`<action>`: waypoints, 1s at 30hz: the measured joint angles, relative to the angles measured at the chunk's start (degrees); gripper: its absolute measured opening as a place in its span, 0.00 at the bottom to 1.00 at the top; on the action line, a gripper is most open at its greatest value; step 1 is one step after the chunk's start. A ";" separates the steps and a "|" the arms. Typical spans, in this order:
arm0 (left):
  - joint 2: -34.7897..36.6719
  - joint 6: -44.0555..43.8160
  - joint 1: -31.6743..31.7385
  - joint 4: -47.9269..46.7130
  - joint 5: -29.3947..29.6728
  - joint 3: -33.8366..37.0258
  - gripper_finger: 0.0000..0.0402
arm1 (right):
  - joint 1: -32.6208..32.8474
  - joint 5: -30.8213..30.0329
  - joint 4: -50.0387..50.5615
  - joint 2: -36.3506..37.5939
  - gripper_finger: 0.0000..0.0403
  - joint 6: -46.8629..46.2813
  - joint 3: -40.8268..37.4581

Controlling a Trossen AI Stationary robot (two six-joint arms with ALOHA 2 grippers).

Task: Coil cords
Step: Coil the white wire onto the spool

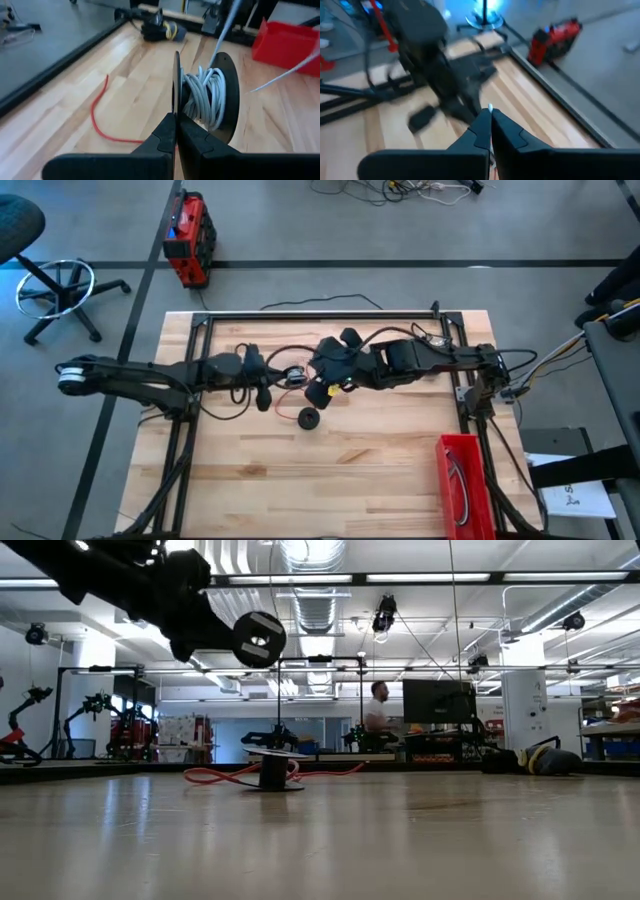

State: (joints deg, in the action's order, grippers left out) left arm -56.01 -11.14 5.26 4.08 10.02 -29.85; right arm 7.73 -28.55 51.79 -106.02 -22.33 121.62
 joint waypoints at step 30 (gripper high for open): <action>7.92 -8.12 0.07 13.91 3.09 -0.06 0.00 | 4.45 3.71 -2.78 -14.84 0.00 -8.85 0.00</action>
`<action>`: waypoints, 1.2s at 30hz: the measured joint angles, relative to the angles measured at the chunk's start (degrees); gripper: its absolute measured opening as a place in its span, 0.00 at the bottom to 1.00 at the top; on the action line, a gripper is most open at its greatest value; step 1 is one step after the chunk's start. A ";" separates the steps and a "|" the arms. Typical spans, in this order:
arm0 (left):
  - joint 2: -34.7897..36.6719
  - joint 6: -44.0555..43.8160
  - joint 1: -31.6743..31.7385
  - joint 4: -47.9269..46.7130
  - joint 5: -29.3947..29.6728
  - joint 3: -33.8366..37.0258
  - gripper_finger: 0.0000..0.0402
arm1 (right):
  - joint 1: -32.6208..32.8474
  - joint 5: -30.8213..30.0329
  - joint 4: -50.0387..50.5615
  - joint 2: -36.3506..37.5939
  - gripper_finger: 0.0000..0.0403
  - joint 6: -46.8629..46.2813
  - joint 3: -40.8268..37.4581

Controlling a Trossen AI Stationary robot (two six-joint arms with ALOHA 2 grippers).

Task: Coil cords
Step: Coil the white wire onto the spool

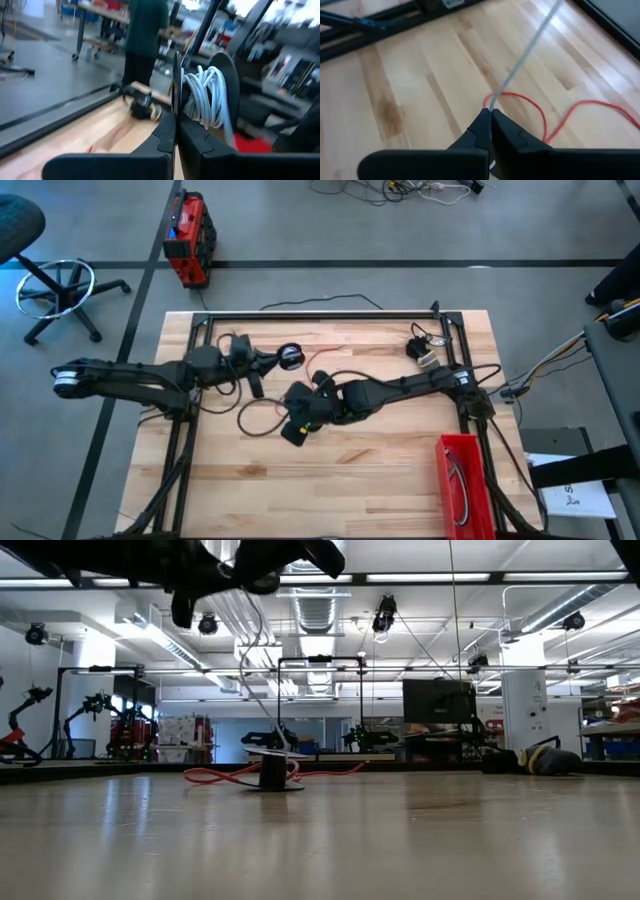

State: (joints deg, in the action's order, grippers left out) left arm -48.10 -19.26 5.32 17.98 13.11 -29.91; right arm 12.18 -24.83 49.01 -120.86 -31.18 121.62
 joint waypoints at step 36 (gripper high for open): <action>-6.47 13.56 -0.34 -4.91 -5.49 2.64 0.00 | -4.12 5.54 -0.46 7.87 0.00 -1.28 -0.31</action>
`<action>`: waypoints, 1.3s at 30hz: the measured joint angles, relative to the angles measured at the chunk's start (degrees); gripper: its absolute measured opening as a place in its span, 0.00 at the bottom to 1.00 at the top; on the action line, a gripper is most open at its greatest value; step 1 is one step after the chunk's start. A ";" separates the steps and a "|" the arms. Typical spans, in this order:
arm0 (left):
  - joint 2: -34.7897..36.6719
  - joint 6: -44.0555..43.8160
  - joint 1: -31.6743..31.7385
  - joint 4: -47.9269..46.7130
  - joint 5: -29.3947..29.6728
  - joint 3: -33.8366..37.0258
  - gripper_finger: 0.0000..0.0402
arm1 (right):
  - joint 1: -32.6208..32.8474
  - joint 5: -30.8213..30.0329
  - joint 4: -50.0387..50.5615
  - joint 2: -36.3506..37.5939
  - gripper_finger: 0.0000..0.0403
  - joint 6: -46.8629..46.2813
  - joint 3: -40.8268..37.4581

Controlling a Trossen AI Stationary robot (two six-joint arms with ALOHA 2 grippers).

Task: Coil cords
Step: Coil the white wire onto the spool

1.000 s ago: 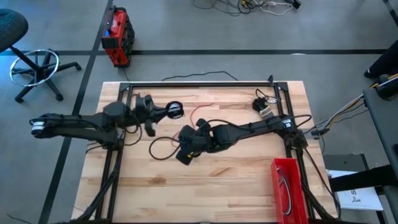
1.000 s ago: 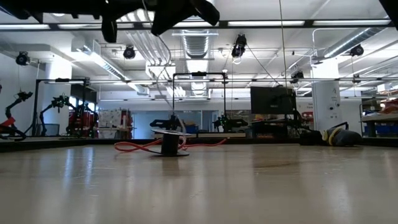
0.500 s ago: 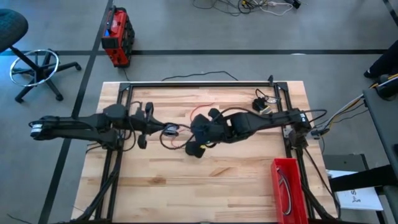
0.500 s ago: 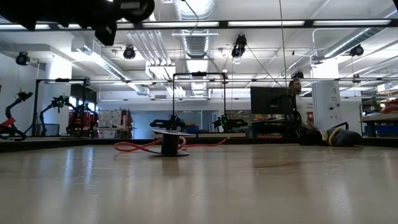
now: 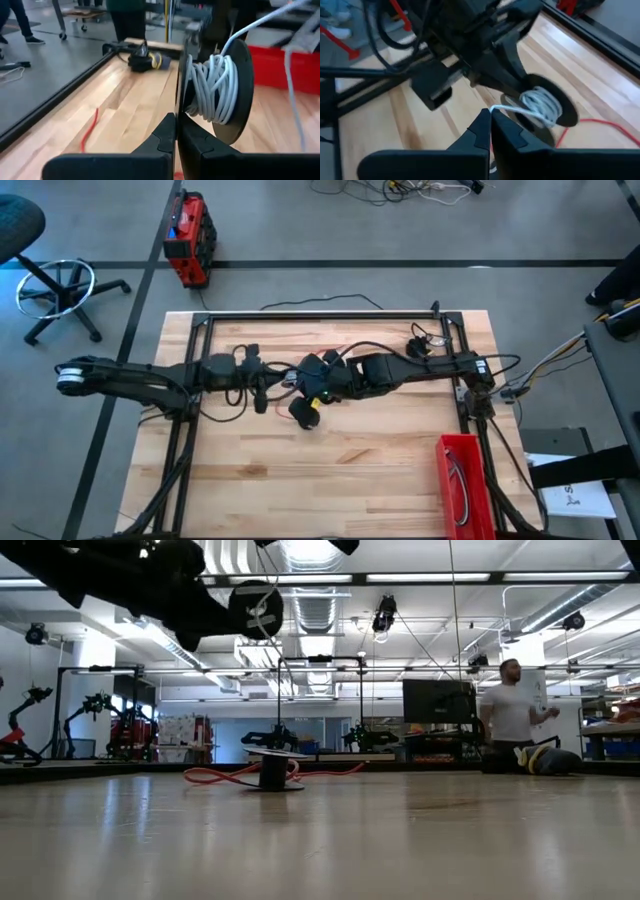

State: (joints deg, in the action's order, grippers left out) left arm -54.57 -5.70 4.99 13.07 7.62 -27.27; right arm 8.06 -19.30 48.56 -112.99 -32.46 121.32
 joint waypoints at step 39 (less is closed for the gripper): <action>4.78 -13.67 -0.18 14.78 0.94 0.07 0.00 | 3.30 -10.48 -1.21 -6.70 0.34 3.81 -1.80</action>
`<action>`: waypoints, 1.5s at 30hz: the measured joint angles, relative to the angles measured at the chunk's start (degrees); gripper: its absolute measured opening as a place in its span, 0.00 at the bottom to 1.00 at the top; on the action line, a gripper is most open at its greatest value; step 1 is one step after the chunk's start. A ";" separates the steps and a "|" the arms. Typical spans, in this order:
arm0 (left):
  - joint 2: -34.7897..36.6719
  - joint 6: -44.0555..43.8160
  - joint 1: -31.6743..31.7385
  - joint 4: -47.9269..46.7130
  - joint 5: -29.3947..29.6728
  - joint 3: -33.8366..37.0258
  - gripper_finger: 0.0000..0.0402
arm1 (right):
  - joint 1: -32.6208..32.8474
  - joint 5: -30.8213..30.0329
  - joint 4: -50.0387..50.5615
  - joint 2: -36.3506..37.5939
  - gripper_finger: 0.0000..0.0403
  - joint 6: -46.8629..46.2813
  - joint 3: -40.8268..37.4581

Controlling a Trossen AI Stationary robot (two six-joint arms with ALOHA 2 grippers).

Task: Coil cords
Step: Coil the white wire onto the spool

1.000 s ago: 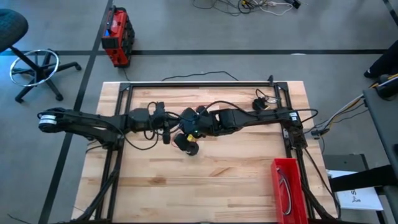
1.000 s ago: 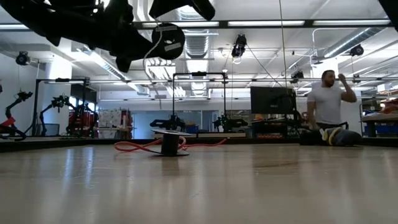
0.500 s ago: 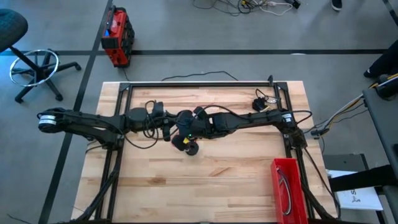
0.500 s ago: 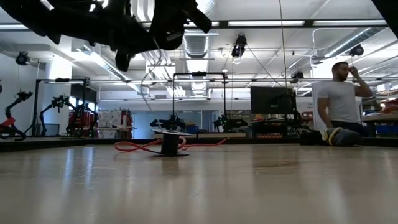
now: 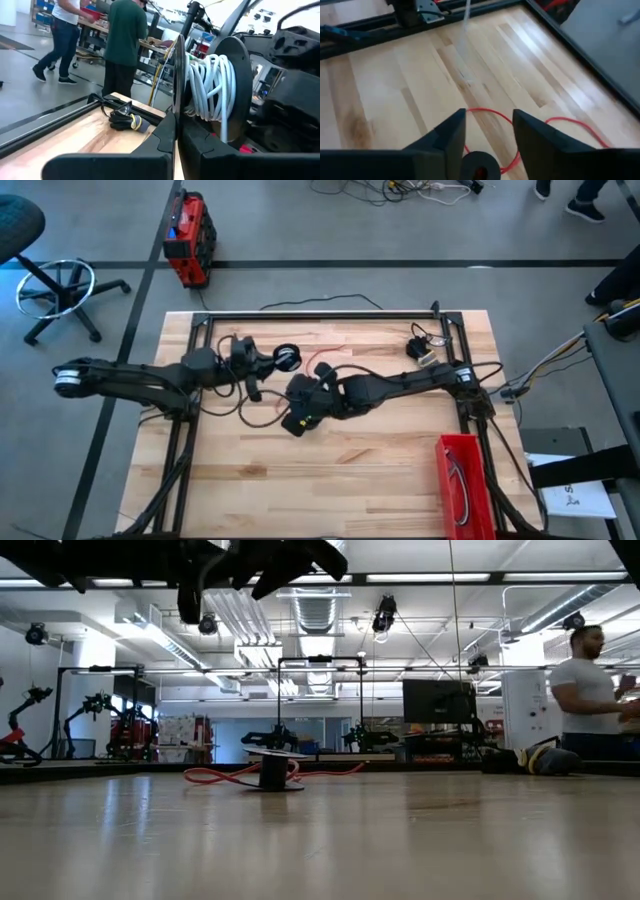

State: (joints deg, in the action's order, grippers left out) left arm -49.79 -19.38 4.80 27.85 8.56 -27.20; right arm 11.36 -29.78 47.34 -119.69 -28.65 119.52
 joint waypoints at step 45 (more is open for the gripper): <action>12.16 3.62 -0.14 -5.16 -7.76 0.26 0.00 | -0.64 -7.12 -66.04 -6.13 0.02 24.29 -21.94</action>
State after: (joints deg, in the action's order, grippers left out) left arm -37.63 -15.76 4.67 22.70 0.80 -26.94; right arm 10.72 -36.90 -18.70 -125.82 -4.35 97.58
